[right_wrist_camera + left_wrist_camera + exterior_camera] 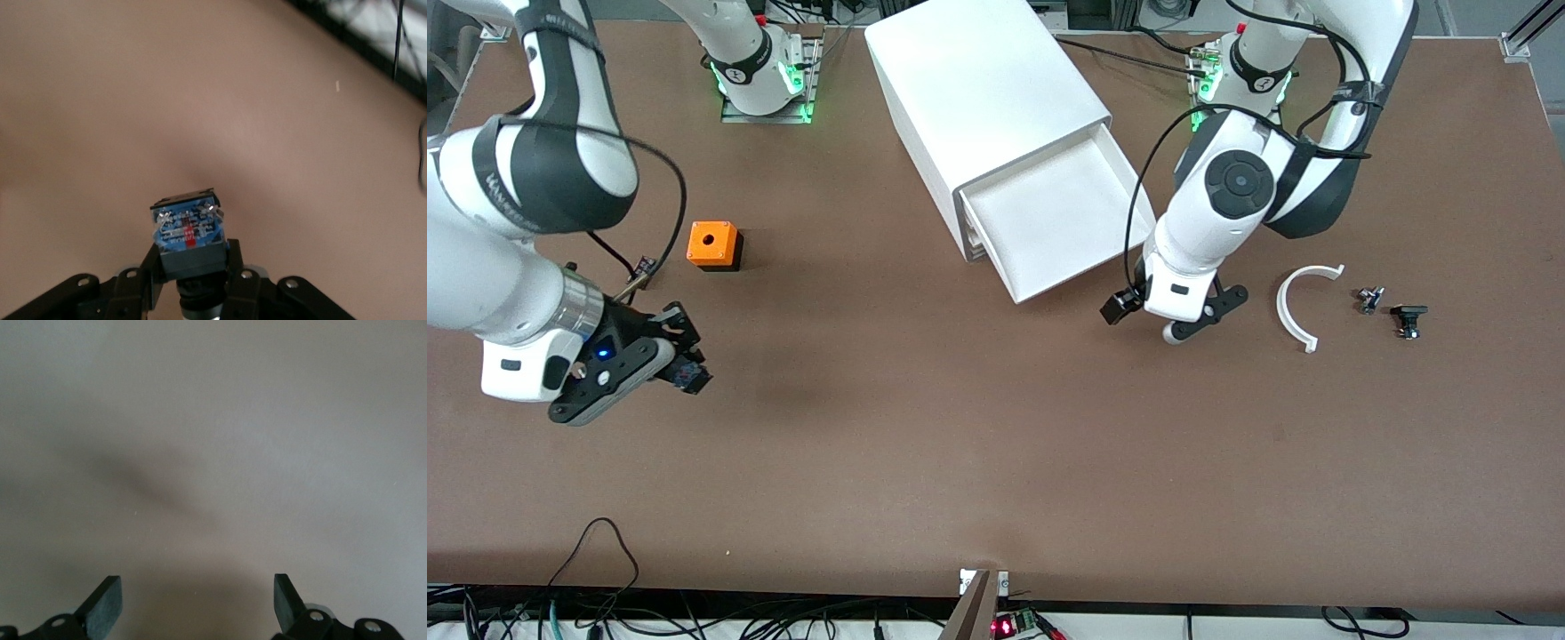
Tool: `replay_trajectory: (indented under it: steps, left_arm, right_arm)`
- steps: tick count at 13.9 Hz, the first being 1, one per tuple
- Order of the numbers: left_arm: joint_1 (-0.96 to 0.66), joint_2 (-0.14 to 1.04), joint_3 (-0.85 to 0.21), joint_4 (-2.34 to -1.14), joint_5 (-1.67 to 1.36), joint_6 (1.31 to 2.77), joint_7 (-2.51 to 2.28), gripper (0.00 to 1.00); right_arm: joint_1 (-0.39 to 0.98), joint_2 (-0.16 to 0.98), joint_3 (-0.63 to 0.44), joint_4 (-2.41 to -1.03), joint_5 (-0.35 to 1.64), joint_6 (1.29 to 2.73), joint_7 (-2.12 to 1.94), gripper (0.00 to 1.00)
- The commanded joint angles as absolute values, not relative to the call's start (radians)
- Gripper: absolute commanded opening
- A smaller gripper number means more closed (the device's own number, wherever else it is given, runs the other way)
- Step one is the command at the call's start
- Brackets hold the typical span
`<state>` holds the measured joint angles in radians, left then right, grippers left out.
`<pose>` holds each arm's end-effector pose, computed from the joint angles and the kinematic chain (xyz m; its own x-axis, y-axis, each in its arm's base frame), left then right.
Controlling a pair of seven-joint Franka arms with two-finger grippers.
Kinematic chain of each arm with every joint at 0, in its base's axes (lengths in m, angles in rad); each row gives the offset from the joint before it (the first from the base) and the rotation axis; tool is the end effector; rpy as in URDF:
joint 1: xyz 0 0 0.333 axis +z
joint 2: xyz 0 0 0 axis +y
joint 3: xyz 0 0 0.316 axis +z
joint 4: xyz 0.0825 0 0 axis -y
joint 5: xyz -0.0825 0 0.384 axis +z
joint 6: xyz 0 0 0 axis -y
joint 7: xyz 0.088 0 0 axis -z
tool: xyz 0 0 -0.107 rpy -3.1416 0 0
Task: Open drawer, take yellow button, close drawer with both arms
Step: 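Push the drawer shut with the left gripper while the right gripper carries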
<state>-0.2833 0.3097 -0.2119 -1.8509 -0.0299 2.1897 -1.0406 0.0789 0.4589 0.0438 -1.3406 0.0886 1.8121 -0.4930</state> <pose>0.5583 -0.2935 0.3635 0.8398 0.5396 -0.0595 0.5427 -0.8366 0.0745 0.6906 0.0867 0.4679 0.8307 0.5535 0.0602 0.5568 -0.8261 -0.0874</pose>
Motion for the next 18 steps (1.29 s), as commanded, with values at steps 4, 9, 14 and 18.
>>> replay_trajectory:
  steps: [4,9,14,18]
  left_arm:
    - [-0.295,0.2,-0.345,-2.019,-0.043,2.191,-1.046,1.0]
    - [-0.284,0.129,-0.497,-2.108,-0.043,2.186,-1.043,1.0]
    - [-0.281,0.11,-0.581,-2.134,-0.043,2.183,-1.043,1.0]
    - [-0.261,0.11,-0.607,-2.135,-0.037,2.198,-1.04,1.0]
  right_arm:
    - [0.103,0.4,-0.023,-1.624,0.045,1.853,-0.193,0.22]
    - [0.097,0.402,-0.046,-1.813,0.002,2.021,-0.179,0.24]
    - [0.095,0.371,-0.078,-1.991,-0.002,2.225,-0.228,0.24]
    - [0.094,0.33,-0.118,-2.123,-0.002,2.408,-0.348,0.24]
